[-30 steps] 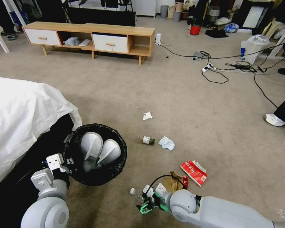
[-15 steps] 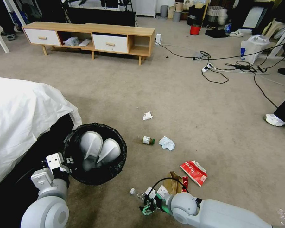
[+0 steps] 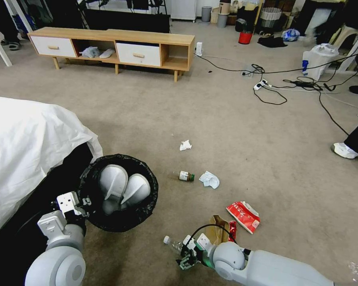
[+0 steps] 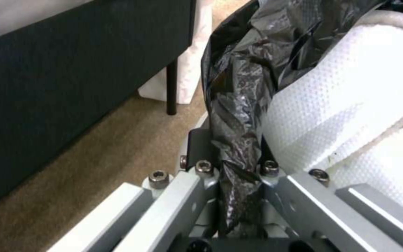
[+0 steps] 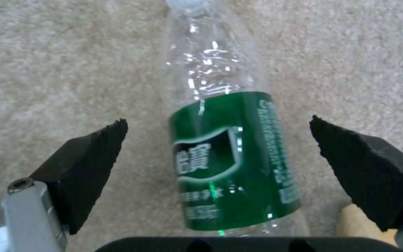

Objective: Pick up the trash bin, then pick up the garbage from the floor and place it into the trash bin.

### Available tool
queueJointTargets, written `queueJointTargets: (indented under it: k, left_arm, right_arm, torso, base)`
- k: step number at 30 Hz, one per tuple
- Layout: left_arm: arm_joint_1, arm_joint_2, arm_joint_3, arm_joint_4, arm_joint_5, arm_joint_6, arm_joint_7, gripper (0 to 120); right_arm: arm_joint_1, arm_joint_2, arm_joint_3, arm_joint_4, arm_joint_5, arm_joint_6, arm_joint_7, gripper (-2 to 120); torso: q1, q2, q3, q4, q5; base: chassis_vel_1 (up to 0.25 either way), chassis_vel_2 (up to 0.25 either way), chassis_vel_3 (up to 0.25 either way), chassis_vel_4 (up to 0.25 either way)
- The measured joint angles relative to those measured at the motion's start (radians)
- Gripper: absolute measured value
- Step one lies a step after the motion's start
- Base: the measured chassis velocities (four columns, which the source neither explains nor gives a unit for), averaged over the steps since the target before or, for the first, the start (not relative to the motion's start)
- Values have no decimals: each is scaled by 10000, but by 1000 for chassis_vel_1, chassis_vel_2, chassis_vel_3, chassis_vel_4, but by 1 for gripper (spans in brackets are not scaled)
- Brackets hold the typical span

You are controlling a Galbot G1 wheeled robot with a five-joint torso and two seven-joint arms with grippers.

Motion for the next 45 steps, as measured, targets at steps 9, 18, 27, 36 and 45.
queueJointTargets:
  k: [9, 18, 27, 36, 45]
  left_arm:
    - [-5, -42, 56, 71, 36, -29, 8, 2]
    - [14, -119, 113, 105, 161, -64, 33, 2]
    - [20, -215, 127, 144, 255, -100, 50, 2]
    - [-8, -353, 168, 237, 380, -138, 83, 2]
    - [-12, -411, 197, 273, 446, -144, 90, 2]
  right_arm:
    - [-89, 31, 93, -231, -122, 72, -37, 100]
    - [-139, 77, 191, -429, -291, 191, -47, 100]
    - [-68, 118, 77, -472, -390, 222, -150, 98]
    - [-105, 134, -18, -505, -556, 389, -286, 64]
    - [-130, 186, 48, -602, -558, 487, -308, 35]
  torso:
    - [0, 0, 0, 0, 0]
    - [0, 0, 0, 0, 0]
    - [0, 0, 0, 0, 1]
    - [0, 0, 0, 0, 0]
    - [0, 0, 0, -1, 0]
  base:
    - [0, 0, 0, 0]
    - [0, 0, 0, 0]
    - [0, 0, 0, 0]
    - [0, 0, 0, 0]
    - [0, 0, 0, 0]
